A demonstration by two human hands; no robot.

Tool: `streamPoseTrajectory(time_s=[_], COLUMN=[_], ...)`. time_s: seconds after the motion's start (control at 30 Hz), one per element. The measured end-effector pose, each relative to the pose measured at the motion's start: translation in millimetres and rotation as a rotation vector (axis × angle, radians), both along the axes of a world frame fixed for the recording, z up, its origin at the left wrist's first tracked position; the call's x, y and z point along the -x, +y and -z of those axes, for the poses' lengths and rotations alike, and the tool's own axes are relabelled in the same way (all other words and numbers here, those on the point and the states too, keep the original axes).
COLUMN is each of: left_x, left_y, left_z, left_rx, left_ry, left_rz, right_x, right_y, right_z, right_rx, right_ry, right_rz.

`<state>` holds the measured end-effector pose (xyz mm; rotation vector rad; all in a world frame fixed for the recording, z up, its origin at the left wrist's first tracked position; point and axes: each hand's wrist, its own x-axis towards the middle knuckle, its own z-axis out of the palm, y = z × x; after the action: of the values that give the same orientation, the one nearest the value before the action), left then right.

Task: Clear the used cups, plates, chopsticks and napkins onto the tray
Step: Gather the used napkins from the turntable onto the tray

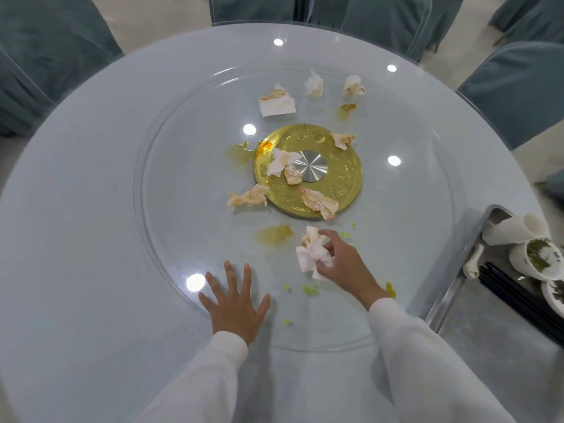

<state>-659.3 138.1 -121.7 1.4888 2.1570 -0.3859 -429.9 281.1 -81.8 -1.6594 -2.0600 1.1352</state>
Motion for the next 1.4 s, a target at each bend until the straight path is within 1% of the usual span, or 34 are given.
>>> streamPoseTrajectory(time_s=[0.07, 0.23, 0.33, 0.47, 0.67, 0.77, 0.83, 0.93, 1.0, 1.1, 1.3, 1.4], left_x=[3.6, 11.3, 18.3, 22.5, 37.0, 43.4, 48.0, 51.8, 53.1, 55.6, 58.1, 61.1], left_y=[0.4, -0.1, 0.5, 4.9, 7.4, 7.5, 8.7, 9.5, 10.0, 10.9, 13.2, 15.5], left_z=[0.0, -1.3, -0.3, -2.4, -1.1, 2.7, 4.8, 5.8, 7.3, 8.8, 5.0, 2.7], left_rx=[-0.004, 0.018, 0.000, -0.039, -0.061, -0.073, -0.089, -0.081, -0.082, -0.079, -0.053, -0.044], left_ry=[-0.009, 0.005, -0.012, -0.081, -0.106, -0.112, -0.119, -0.082, -0.082, -0.097, -0.091, -0.115], left_rz=[0.004, 0.001, 0.003, -0.042, -0.064, -0.062, -0.066, -0.046, -0.045, -0.051, -0.044, -0.061], right_x=[-1.4, 11.5, 20.0, 32.6, 43.7, 47.8, 51.4, 55.5, 57.1, 52.1, 7.3, -29.9], right_y=[6.8, 32.5, 54.1, 90.5, 123.0, 124.9, 123.0, 115.5, 115.2, 117.0, 115.5, 113.5], right_z=[-7.8, -27.9, -32.6, -32.8, -3.6, 8.6, 15.1, 22.2, 23.2, 17.2, -16.6, -29.6], right_rx=[0.030, -0.111, -0.217, -0.293, -0.278, -0.247, -0.286, -0.346, -0.324, -0.259, -0.267, -0.305], right_ry=[0.017, 0.039, 0.039, -0.076, -0.323, -0.309, -0.320, -0.316, -0.286, -0.203, 0.017, -0.015], right_rz=[0.008, 0.054, 0.113, 0.084, -0.056, -0.097, -0.126, -0.147, -0.108, 0.012, 0.273, 0.315])
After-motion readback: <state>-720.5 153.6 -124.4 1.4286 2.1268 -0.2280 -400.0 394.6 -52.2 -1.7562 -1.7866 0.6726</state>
